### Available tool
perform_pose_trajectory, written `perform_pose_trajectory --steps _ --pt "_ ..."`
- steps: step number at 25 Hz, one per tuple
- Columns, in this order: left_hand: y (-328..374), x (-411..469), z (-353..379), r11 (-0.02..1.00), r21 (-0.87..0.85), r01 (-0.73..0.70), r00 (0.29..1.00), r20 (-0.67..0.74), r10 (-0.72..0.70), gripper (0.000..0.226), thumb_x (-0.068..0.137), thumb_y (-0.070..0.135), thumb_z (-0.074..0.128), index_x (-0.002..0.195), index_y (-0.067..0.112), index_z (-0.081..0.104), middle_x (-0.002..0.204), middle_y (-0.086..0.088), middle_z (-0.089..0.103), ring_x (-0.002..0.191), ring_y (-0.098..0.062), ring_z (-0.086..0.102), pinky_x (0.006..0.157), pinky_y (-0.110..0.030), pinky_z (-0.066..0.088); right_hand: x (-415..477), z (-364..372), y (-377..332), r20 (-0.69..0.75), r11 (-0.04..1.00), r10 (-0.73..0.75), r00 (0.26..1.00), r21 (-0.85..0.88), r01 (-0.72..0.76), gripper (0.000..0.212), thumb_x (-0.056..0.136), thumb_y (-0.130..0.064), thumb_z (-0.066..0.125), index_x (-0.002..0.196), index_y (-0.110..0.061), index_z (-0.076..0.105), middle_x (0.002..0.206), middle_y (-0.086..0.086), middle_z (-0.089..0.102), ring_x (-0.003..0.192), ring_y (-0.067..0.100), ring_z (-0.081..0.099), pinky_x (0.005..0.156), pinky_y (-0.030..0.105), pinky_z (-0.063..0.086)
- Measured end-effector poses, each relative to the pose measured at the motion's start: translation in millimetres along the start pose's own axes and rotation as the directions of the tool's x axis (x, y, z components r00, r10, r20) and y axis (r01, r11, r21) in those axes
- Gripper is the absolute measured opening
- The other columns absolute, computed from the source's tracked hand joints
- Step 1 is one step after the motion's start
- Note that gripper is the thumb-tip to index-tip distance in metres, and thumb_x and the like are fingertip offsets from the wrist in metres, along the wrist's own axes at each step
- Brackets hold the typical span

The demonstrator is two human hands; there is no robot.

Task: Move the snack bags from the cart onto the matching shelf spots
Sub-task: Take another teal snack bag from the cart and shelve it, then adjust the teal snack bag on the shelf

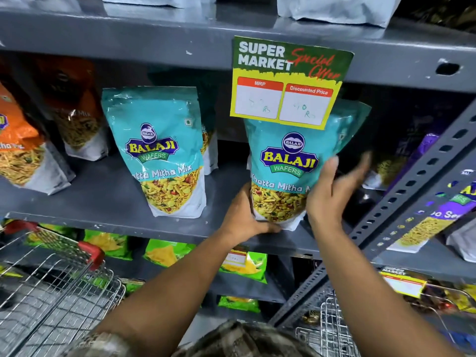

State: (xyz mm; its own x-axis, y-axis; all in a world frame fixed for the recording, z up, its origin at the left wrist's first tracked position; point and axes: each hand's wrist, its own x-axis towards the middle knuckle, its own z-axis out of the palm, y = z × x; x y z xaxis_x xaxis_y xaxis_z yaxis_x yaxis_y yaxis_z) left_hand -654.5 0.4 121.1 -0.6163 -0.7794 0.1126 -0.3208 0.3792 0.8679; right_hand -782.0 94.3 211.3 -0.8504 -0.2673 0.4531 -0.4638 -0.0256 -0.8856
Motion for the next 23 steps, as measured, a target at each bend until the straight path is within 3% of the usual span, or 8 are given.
perform_pose_trajectory --steps 4,6,9,14,17,19,21,23 --pt "4.0 -5.2 0.8 1.0 0.008 0.019 0.999 0.042 -0.019 0.082 0.041 0.056 0.081 0.109 0.05 0.035 0.103 0.026 0.058 0.097 0.0 0.061 0.079 -0.018 0.047 -44.8 -8.9 63.4 0.348 0.946 0.285 0.893 0.048 -0.321 0.049 0.097 -0.054 0.029 0.124 -0.022 0.052 0.122 0.001 0.06 0.108 -0.006 0.059 0.093 0.029 0.043" --pt "2.9 -4.7 0.8 1.0 0.024 0.007 0.998 0.056 -0.009 0.084 0.046 0.053 0.081 0.115 0.043 0.034 0.116 0.009 0.063 0.108 -0.013 0.062 0.085 -0.027 0.047 -48.7 -9.6 70.9 0.345 0.939 0.312 0.885 0.029 -0.342 0.064 0.086 -0.071 0.028 0.122 -0.026 0.057 0.115 -0.004 0.061 0.102 0.0 0.059 0.084 0.02 0.04" --pt "9.0 -11.0 -7.3 0.999 -0.018 -0.041 0.997 0.066 0.042 0.09 0.05 0.05 0.085 0.123 0.042 0.033 0.117 0.017 0.055 0.108 0.007 0.051 0.088 -0.023 0.043 -51.6 -8.3 74.5 0.32 0.93 0.355 0.878 -0.022 -0.367 0.076 0.083 -0.072 0.027 0.132 -0.019 0.051 0.127 0.005 0.056 0.113 0.017 0.052 0.088 0.022 0.037" --pt "-19.6 -84.8 -60.9 0.965 -0.175 -0.194 0.912 -0.395 0.112 0.099 0.067 0.051 0.08 0.146 0.025 0.028 0.151 0.02 0.033 0.141 -0.001 0.031 0.113 -0.022 0.03 -91.7 -20.3 64.3 0.137 0.99 -0.099 0.986 -0.084 0.111 0.061 0.09 -0.054 0.042 0.124 -0.003 0.047 0.121 0.021 0.051 0.112 0.027 0.05 0.096 0.036 0.042" --pt "-72.1 -96.3 -148.3 0.968 -0.215 -0.127 0.754 -0.655 -0.046 0.112 0.059 0.038 0.081 0.149 0.017 0.016 0.156 0.009 0.026 0.144 -0.007 0.026 0.119 -0.027 0.022 -132.0 14.6 45.3 0.567 0.939 -0.262 0.781 -0.036 0.342 0.026 0.09 -0.048 0.055 0.107 -0.028 0.058 0.099 -0.014 0.058 0.096 0.0 0.057 0.08 0.022 0.047" --pt "-83.4 -74.6 -191.7 0.94 -0.336 -0.049 0.86 -0.494 -0.132 0.102 0.071 0.023 0.075 0.149 0.006 0.012 0.157 -0.007 0.024 0.144 -0.013 0.026 0.116 -0.024 0.026 -144.4 63.9 25.1 0.772 0.96 -0.192 0.606 0.019 0.28 0.053 0.083 -0.045 0.067 0.129 -0.028 0.049 0.12 -0.014 0.053 0.113 -0.001 0.052 0.095 0.022 0.045" --pt "-77.2 -51.9 -201.0 0.911 -0.411 -0.015 0.937 -0.324 -0.131 0.062 0.092 0.014 0.056 0.145 0.004 0.027 0.15 -0.013 0.039 0.137 -0.012 0.039 0.101 -0.008 0.038 -141.5 108.6 9.0 0.802 0.998 -0.023 0.596 -0.014 0.058 0.092 0.07 -0.042 0.08 0.144 -0.025 0.03 0.141 -0.011 0.041 0.131 0.003 0.04 0.108 0.02 0.034" --pt "-76.8 -38.1 -195.9 0.924 -0.383 0.018 0.965 -0.234 -0.116 0.034 0.096 0.031 0.044 0.128 0.019 0.049 0.127 0.012 0.061 0.112 0.016 0.052 0.083 -0.002 0.044 -138.6 135.8 2.5 0.766 0.996 0.083 0.637 -0.042 -0.079 0.088 0.06 -0.044 0.085 0.129 -0.052 0.031 0.131 -0.027 0.048 0.123 -0.011 0.044 0.1 0.008 0.037"
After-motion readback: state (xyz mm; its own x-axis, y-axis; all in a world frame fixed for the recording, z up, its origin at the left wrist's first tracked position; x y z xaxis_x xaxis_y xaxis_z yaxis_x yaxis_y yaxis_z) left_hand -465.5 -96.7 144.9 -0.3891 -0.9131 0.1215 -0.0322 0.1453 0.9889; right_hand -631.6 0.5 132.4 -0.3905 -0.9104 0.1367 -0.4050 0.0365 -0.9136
